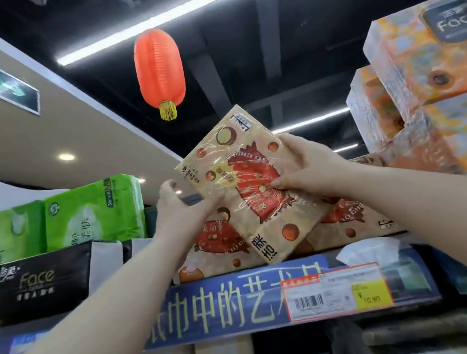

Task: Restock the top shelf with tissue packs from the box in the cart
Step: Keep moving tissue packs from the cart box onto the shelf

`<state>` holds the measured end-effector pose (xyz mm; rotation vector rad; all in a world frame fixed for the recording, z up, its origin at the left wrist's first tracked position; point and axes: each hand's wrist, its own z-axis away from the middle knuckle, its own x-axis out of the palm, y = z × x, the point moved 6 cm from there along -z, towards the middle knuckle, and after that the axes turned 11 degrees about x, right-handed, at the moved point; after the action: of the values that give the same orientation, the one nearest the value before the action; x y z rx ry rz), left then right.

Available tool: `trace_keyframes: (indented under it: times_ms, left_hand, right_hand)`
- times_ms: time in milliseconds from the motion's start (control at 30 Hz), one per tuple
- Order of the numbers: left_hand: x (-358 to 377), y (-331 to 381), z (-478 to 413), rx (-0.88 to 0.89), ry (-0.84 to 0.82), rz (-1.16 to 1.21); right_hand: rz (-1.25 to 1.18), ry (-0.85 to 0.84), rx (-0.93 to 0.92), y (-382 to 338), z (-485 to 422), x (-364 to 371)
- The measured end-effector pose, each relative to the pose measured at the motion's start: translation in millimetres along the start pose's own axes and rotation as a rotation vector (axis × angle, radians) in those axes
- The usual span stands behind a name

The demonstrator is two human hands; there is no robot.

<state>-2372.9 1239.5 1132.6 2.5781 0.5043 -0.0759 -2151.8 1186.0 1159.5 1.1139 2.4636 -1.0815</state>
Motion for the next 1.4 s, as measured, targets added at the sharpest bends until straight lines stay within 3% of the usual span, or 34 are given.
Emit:
trace_keyframes:
  times_ms: [100,233,433,567,733,867,1100,1267,1400]
  left_hand:
    - [-18.1,8.0,-15.8,0.149,0.073,-0.084]
    - [-10.5,8.6,-26.0,0.200,-0.047,-0.060]
    - [-3.8,-17.5,-26.4,0.107,-0.063,-0.065]
    - [0.5,-51.7,-17.1,-0.123,-0.158,-0.150]
    - [-1.1,-61.7,-18.1,-0.187,-0.144,-0.106]
    - [2.4,-55.3,-17.7,-0.084,-0.159,-0.054]
    - [4.0,-52.8,-16.9,0.005,-0.209,-0.095]
    - [-0.6,-48.4,-19.4,0.101,-0.110,-0.288]
    - [-4.0,-12.2,-18.6,0.339,0.005,-0.430]
  right_hand:
    - [0.109,-0.025,-0.012,-10.6,-9.2,0.8]
    - [0.239,-0.141,-0.023,-30.2,-16.2,10.2]
    - [0.542,-0.216,-0.058,-54.3,-23.7,33.5]
    - [0.688,-0.217,-0.046,-46.6,-24.8,34.6]
    - [0.486,-0.182,0.187,-2.1,-19.3,9.2]
    - [0.190,-0.267,0.362,33.1,-12.4,18.2]
    - [0.081,-0.346,0.325,34.5,-9.6,29.7]
    - [-0.007,-0.194,0.191,15.7,-23.8,17.3]
    - [-0.040,-0.054,0.067,-16.3,-36.2,4.7]
